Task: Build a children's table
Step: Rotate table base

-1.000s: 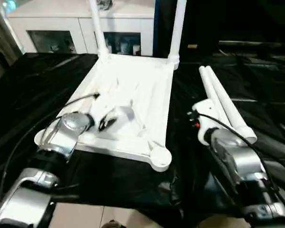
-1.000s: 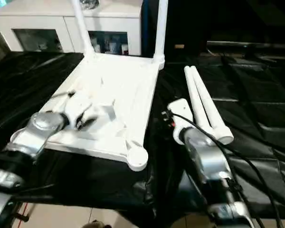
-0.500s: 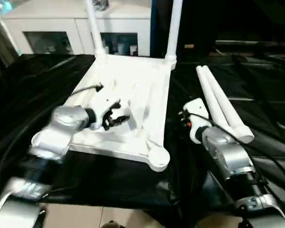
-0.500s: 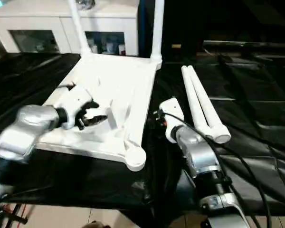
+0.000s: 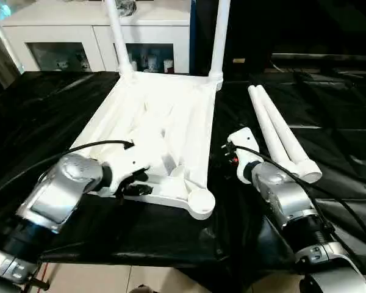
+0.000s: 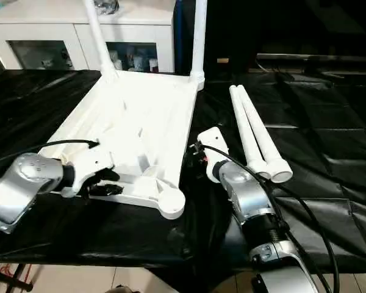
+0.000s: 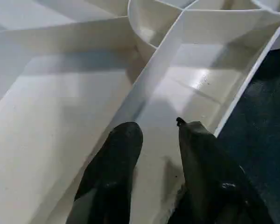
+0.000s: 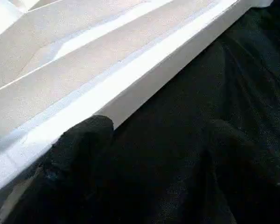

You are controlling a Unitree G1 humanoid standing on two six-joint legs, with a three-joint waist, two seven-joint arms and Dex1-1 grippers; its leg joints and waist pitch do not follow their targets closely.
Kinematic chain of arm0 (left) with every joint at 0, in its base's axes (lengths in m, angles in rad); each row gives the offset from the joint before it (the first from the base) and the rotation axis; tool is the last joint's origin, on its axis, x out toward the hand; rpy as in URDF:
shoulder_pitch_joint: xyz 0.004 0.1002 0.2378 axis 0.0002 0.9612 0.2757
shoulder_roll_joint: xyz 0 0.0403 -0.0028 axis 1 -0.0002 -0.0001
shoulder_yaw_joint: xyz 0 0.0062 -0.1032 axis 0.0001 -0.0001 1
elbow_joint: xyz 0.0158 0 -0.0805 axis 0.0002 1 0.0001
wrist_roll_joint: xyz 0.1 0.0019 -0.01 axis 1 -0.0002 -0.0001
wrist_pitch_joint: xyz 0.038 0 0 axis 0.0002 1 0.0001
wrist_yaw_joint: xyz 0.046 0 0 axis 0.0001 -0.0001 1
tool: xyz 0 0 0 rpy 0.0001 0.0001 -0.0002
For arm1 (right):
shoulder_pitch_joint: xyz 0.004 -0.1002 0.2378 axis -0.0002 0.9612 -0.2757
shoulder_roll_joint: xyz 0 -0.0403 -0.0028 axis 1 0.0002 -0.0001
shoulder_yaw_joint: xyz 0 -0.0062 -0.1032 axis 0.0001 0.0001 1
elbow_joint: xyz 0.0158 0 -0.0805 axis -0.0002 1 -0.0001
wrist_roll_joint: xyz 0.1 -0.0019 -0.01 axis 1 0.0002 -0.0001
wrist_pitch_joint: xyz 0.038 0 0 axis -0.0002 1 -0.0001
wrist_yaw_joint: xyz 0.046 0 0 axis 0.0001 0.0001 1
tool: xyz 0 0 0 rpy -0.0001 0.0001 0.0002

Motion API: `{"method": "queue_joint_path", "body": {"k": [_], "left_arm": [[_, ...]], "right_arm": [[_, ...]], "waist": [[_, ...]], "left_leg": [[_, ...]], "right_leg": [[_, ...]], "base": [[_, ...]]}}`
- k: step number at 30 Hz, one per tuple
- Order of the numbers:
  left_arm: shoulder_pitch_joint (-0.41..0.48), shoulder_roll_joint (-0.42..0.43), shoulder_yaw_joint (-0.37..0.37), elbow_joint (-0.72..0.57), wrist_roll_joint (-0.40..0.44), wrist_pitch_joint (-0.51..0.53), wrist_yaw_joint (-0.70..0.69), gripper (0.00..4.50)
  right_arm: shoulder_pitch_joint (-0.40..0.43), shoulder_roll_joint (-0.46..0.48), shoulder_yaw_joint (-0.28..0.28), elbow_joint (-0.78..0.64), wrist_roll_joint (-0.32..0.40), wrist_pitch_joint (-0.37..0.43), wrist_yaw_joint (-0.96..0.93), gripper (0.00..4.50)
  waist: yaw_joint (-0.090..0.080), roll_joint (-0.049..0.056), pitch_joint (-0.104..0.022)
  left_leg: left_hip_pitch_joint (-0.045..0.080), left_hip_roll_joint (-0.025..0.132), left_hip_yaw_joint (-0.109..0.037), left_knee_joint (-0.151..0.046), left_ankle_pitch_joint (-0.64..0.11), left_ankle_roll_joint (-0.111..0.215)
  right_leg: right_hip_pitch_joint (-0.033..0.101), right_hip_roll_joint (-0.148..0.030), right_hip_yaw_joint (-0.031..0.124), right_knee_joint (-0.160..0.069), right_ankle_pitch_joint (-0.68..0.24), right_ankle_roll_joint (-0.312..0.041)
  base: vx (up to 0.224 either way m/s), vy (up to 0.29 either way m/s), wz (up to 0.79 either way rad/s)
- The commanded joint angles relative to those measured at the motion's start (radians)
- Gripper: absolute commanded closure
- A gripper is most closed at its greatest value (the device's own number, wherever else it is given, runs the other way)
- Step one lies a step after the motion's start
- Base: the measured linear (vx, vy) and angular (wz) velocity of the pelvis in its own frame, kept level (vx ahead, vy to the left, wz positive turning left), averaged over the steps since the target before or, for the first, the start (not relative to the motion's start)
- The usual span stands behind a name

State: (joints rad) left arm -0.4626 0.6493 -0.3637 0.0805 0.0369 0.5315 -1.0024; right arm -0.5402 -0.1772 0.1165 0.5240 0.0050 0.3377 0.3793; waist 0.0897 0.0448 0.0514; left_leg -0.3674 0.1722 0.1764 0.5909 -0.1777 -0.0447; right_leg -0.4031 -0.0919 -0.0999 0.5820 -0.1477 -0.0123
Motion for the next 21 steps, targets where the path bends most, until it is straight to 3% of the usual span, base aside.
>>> {"method": "queue_joint_path", "body": {"k": [1,7,11,15,21], "left_arm": [[0.007,-0.011,-0.024,0.009,-0.029,0.011,-0.056,3.07],[0.032,0.004,-0.041,-0.038,-0.08,0.012,-0.156,3.55],[0.037,0.001,-0.05,-0.049,-0.111,0.024,-0.193,3.87],[0.041,-0.016,-0.052,-0.049,-0.125,0.036,-0.206,4.06],[0.041,-0.045,-0.062,-0.053,-0.136,0.048,-0.204,4.44]], "right_arm": [[-0.02,0.011,0.007,0.025,-0.002,-0.024,0.008,0.67],[-0.029,0.025,0.007,0.05,-0.005,-0.038,0.015,0.67],[-0.042,0.045,0.014,0.077,0.006,-0.053,0.032,0.67],[-0.055,0.065,0.025,0.098,0.009,-0.074,0.055,0.67],[-0.069,0.101,0.054,0.096,0.017,-0.094,0.119,0.67]], "waist": [[0.002,-0.002,-0.064],[-0.002,0.0,-0.065],[-0.003,0.001,-0.064],[-0.009,-0.002,-0.062],[-0.022,-0.004,-0.063]], "left_leg": [[0.016,0.05,-0.024,-0.082,-0.309,-0.031],[0.013,0.05,-0.023,-0.082,-0.301,-0.028],[0.016,0.05,-0.023,-0.082,-0.315,-0.028],[0.015,0.05,-0.025,-0.083,-0.33,-0.031],[0.009,0.049,-0.024,-0.081,-0.307,-0.018]], "right_leg": [[0.043,-0.069,0.057,-0.064,-0.366,-0.164],[0.046,-0.067,0.057,-0.056,-0.32,-0.19],[0.044,-0.068,0.057,-0.06,-0.351,-0.185],[0.045,-0.069,0.057,-0.062,-0.379,-0.176],[0.051,-0.068,0.058,-0.057,-0.337,-0.198]], "base": [[0.0,0.0,0.0],[0.0,0.0,0.0],[0.0,0.0,0.0],[0.0,0.0,0.0],[0.0,0.0,0.0]]}}
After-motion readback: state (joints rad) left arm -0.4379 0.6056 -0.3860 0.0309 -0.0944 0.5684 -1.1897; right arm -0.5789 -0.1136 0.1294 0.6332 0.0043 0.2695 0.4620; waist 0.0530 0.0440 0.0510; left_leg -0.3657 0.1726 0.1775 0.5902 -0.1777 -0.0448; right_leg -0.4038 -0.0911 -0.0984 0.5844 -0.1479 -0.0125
